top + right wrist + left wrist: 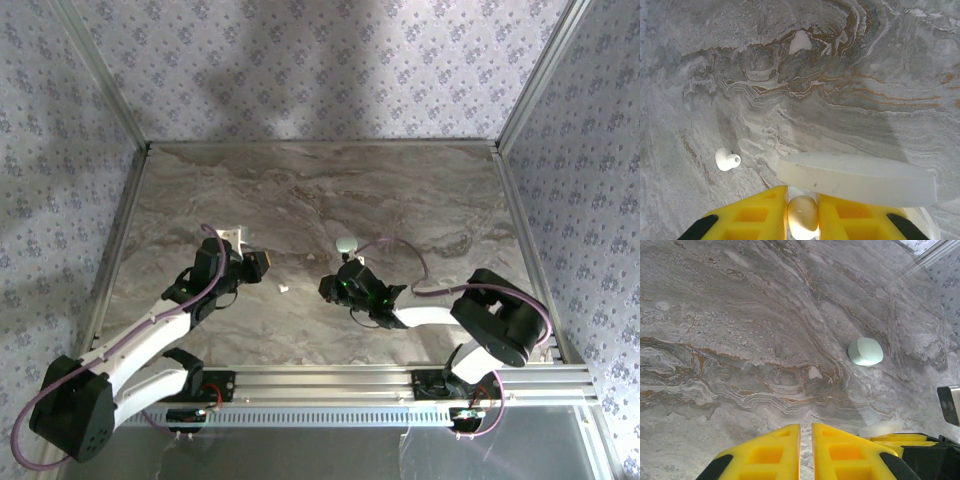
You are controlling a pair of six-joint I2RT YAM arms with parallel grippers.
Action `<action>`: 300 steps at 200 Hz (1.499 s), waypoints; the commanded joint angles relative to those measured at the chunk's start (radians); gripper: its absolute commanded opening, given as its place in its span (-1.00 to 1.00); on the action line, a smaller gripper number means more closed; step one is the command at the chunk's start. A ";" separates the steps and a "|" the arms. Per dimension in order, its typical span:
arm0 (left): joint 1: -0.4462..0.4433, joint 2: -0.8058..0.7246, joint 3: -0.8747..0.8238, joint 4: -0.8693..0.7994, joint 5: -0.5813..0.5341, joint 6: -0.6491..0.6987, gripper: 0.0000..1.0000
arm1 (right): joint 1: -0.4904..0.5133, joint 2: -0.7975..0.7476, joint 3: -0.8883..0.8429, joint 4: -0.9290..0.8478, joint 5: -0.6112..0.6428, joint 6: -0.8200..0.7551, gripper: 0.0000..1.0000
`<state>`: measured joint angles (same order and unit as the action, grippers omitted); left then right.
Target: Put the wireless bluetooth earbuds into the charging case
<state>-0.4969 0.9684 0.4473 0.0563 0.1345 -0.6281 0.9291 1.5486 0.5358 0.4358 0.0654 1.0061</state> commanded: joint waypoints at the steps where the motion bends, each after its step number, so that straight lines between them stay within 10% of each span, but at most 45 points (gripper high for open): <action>1: 0.008 -0.018 -0.005 0.017 0.008 0.015 -0.69 | -0.005 0.007 0.025 -0.047 0.035 0.009 -0.53; 193: 0.017 0.003 -0.002 0.029 0.025 0.017 -0.50 | 0.055 -0.156 0.198 -0.467 0.018 -0.138 -0.18; 300: 0.230 0.018 -0.079 0.084 0.131 -0.093 -0.32 | 0.069 0.273 0.784 -0.973 -0.172 -0.408 0.11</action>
<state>-0.2951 1.0218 0.3862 0.1093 0.2306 -0.6899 1.0000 1.7264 1.2045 -0.3546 -0.0574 0.6746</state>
